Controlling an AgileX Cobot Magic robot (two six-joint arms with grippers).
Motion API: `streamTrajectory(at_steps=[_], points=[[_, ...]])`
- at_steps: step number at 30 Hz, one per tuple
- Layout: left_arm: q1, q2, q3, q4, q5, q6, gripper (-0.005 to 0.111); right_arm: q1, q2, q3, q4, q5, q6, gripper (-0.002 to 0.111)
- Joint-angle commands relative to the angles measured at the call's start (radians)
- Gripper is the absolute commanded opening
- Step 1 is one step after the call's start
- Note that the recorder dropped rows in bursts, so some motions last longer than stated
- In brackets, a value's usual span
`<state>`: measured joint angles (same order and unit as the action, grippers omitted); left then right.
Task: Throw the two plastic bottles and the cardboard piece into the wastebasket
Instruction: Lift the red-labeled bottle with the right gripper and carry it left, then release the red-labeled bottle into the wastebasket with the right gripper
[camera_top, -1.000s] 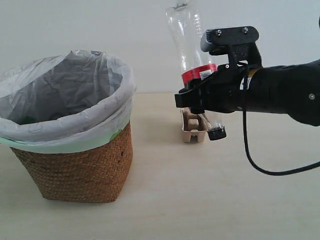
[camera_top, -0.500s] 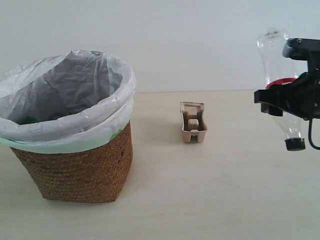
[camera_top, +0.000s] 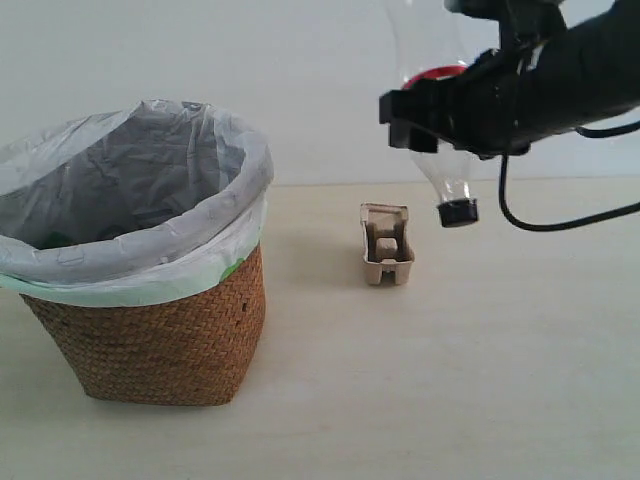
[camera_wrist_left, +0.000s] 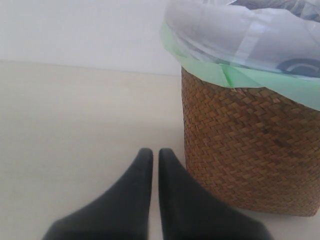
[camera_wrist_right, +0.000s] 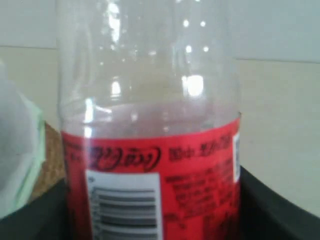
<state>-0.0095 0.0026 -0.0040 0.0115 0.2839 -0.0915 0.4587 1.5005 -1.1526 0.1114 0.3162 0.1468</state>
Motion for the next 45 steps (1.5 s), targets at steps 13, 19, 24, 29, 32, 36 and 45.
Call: streamTrajectory(at_steps=[13,19,24,29,32,36,45], points=[[0.000,-0.003,0.004,0.005,-0.007,-0.005,0.004,-0.127,-0.013,-0.049,-0.099,0.203,0.025,0.000],[0.000,-0.003,0.004,0.005,-0.007,-0.005,0.004,-0.194,-0.013,-0.046,-0.341,0.300,0.181,0.000],[0.000,-0.003,0.004,0.005,-0.007,-0.005,0.004,-0.182,-0.011,-0.046,-0.404,0.273,0.270,0.000],[0.000,-0.003,0.004,0.005,-0.007,-0.005,0.004,0.092,0.026,-0.263,0.440,0.132,-0.291,0.005],[0.000,-0.003,0.004,0.005,-0.007,-0.005,0.004,0.166,0.103,-0.474,0.773,0.238,-0.461,0.039],[0.000,-0.003,0.004,0.005,-0.007,-0.005,0.004,0.193,0.169,-0.673,0.757,0.288,-0.359,0.082],[0.000,-0.003,0.004,0.005,-0.007,-0.005,0.004,0.116,0.174,-0.698,0.199,0.429,-0.017,0.074]])
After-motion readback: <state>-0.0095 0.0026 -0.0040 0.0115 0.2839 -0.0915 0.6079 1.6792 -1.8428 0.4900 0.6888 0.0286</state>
